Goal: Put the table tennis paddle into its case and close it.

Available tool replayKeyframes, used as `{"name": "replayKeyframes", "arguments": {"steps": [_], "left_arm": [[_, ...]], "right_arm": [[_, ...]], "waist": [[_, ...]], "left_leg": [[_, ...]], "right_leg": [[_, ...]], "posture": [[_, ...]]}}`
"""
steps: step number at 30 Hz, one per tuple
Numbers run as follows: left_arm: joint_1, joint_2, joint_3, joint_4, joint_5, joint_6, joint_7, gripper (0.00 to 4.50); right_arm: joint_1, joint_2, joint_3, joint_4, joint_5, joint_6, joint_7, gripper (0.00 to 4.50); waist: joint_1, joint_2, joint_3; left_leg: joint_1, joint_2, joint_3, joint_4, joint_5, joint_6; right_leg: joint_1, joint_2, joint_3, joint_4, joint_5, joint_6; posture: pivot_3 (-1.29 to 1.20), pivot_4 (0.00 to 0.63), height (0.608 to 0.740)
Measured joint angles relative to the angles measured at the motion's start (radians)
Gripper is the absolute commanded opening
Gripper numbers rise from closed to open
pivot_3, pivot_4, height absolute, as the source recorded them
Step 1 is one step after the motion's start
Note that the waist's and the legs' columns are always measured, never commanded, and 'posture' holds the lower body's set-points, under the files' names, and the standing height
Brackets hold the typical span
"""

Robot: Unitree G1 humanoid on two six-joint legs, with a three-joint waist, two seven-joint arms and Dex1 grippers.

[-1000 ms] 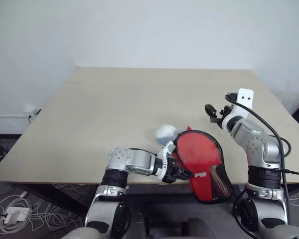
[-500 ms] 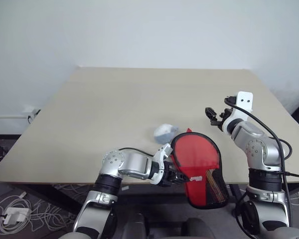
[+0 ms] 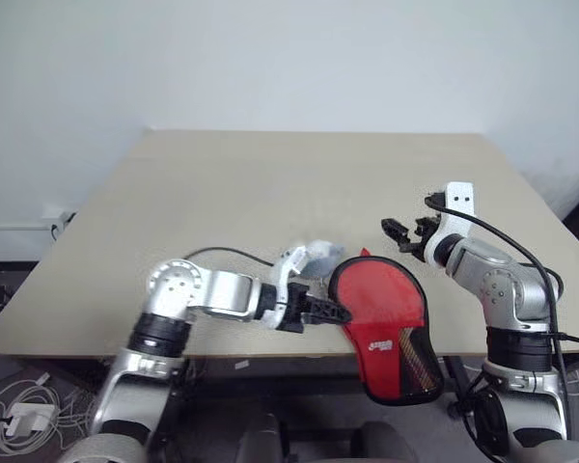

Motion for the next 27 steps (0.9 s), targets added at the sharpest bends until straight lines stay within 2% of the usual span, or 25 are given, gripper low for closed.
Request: {"name": "replayKeyframes", "arguments": {"steps": [4, 5, 7, 10, 16, 21, 27], "left_arm": [[-0.001, 0.108, 0.004, -0.112, 0.224, -0.089, -0.27, 2.81], [-0.005, 0.13, 0.002, -0.116, 0.28, -0.123, -0.324, 2.84], [-0.033, 0.163, -0.006, -0.088, 0.411, -0.209, -0.436, 2.84], [-0.1, 0.175, -0.038, -0.005, 0.596, -0.328, -0.564, 2.84], [-0.182, 0.106, -0.13, 0.19, 0.887, -0.509, -0.734, 2.84], [-0.23, 0.014, -0.18, 0.334, 1.07, -0.637, -0.821, 2.84], [-0.267, -0.078, -0.18, 0.442, 1.183, -0.722, -0.874, 2.84]], "right_arm": [[0.031, -0.042, 0.033, -0.036, 0.025, 0.037, 0.062, 4.5], [0.039, -0.05, 0.04, -0.05, 0.031, 0.041, 0.077, 4.1], [0.061, -0.069, 0.055, -0.079, 0.04, 0.045, 0.103, 3.61], [0.074, -0.071, 0.08, -0.091, 0.042, 0.047, 0.123, 2.46], [0.108, -0.044, 0.128, -0.099, 0.039, 0.028, 0.133, 0.32], [0.191, -0.024, 0.185, -0.087, 0.01, -0.081, 0.157, 0.32], [0.278, -0.003, 0.239, -0.039, -0.041, -0.249, 0.208, 0.32]], "waist": [[0.0, 0.0, 0.0], [0.0, 0.0, 0.0], [0.001, 0.0, 0.0], [0.001, 0.0, 0.0], [0.001, -0.001, 0.0], [0.003, -0.003, 0.001], [-0.001, -0.005, 0.002]], "left_leg": [[0.0, 0.0, 0.002, -0.003, 0.0, -0.001], [0.0, 0.0, 0.002, -0.004, 0.0, -0.001], [0.0, 0.0, 0.002, -0.006, 0.001, -0.002], [0.0, 0.0, 0.002, -0.008, 0.001, -0.002], [-0.001, 0.0, 0.002, -0.008, 0.001, -0.002], [-0.002, 0.0, 0.002, -0.007, 0.002, -0.002], [-0.003, 0.0, 0.002, -0.004, 0.002, -0.001]], "right_leg": [[-0.002, -0.001, 0.0, -0.001, 0.0, 0.0], [-0.003, -0.001, 0.0, -0.001, 0.0, 0.0], [-0.004, -0.001, 0.0, -0.001, 0.0, 0.0], [-0.006, -0.001, 0.0, -0.001, -0.001, 0.002], [-0.006, 0.0, 0.001, -0.001, -0.001, 0.002], [-0.006, 0.0, 0.002, -0.001, -0.002, 0.004], [-0.006, 0.001, 0.002, 0.0, -0.002, 0.008]], "posture": [[0.0, 0.0, 0.74], [0.0, 0.0, 0.74], [0.0, 0.0, 0.74], [0.0, 0.0, 0.74], [0.0, 0.0, 0.74], [0.0, 0.0, 0.74], [0.0, 0.0, 0.74]]}}
